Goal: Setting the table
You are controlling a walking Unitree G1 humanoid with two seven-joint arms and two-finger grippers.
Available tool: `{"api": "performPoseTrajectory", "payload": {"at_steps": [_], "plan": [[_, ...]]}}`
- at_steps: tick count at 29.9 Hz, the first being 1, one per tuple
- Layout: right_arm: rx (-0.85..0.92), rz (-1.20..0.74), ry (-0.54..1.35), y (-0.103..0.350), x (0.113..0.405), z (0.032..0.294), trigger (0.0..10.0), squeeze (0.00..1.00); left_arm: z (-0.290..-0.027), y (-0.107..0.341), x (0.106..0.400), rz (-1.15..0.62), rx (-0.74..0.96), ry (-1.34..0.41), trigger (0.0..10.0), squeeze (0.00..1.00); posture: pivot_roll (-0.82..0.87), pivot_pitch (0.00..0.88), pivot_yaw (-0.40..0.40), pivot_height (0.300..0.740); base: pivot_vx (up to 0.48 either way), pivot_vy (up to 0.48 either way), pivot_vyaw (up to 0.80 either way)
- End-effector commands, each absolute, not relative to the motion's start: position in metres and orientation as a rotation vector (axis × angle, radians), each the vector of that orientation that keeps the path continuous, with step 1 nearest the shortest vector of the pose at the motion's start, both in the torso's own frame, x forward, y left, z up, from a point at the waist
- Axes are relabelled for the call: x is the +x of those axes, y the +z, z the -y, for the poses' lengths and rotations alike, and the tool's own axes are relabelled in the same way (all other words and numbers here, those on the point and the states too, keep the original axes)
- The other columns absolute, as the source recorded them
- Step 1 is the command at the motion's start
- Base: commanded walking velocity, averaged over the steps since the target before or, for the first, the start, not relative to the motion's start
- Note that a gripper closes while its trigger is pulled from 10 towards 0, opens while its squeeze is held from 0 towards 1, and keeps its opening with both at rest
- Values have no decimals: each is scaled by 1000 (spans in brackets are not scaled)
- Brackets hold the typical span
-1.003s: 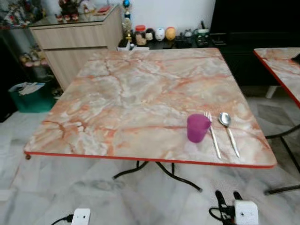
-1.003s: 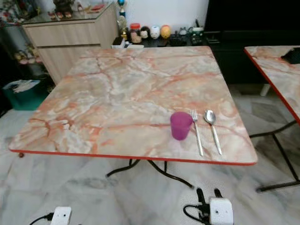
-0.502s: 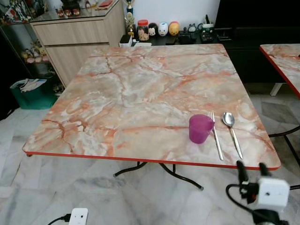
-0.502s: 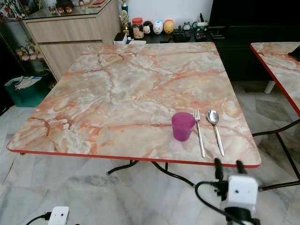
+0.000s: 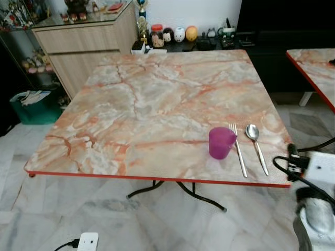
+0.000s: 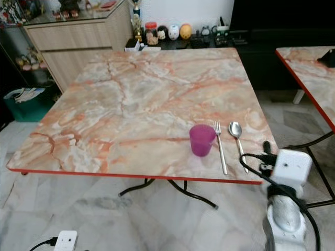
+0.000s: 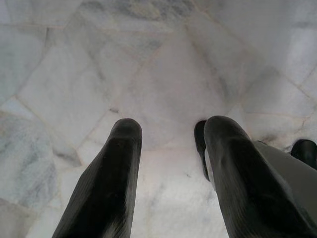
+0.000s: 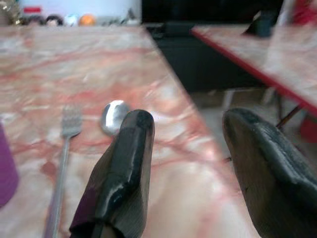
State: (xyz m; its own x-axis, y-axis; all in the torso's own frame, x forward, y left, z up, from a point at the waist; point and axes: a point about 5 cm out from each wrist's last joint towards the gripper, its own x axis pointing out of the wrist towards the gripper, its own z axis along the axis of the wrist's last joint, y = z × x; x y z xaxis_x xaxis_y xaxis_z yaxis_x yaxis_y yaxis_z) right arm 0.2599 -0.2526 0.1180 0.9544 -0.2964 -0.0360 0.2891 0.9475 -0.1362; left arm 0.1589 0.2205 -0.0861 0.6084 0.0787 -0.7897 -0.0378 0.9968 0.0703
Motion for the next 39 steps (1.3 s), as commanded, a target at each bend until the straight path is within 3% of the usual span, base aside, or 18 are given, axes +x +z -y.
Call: {"api": "performPoseTrajectory", "payload": {"at_steps": [1, 7, 8, 9, 16, 17, 18, 19, 26, 39], "plan": [[-127, -62, -243, 117, 271, 243, 10000, 31, -223, -87, 156, -925, 52, 75, 10000, 0, -137, 0, 94, 714, 0, 0, 0], [-86, -75, -235, 122, 307, 236, 10000, 31, -222, -87, 156, -922, 48, 80, 10000, 0, -125, 0, 94, 714, 0, 0, 0], [-86, -79, -235, 123, 310, 237, 10000, 635, -222, -87, 156, -921, 48, 80, 10000, 0, -120, 0, 94, 714, 0, 0, 0], [-84, -94, -233, 123, 317, 237, 10000, 1000, -222, -87, 157, -919, 48, 81, 10000, 0, -118, 0, 92, 714, 0, 0, 0], [-63, -160, -244, 124, 335, 245, 10000, 1000, -221, -86, 158, -914, 48, 83, 10000, 0, -107, 0, 87, 714, 0, 0, 0], [-45, -166, -246, 125, 341, 248, 10000, 851, -221, -86, 159, -912, 47, 84, 10000, 0, -107, 0, 88, 714, 0, 0, 0], [-38, -176, -245, 126, 344, 249, 10000, 545, -221, -86, 159, -911, 48, 84, 10000, 0, -107, 0, 88, 714, 0, 0, 0], [-42, -183, -245, 127, 345, 250, 10000, 0, -221, -86, 159, -909, 48, 84, 10000, 0, -107, 0, 88, 714, 0, 0, 0], [-13, -214, -278, 128, 351, 258, 10000, 0, -219, -85, 162, -894, 48, 75, 10000, 0, -110, 0, 93, 714, 0, 0, 0], [6, -333, -231, 111, 356, 250, 10000, 0, -220, -84, 164, -893, 48, 75, 10000, 0, -100, 0, 90, 714, 0, 0, 0]]}}
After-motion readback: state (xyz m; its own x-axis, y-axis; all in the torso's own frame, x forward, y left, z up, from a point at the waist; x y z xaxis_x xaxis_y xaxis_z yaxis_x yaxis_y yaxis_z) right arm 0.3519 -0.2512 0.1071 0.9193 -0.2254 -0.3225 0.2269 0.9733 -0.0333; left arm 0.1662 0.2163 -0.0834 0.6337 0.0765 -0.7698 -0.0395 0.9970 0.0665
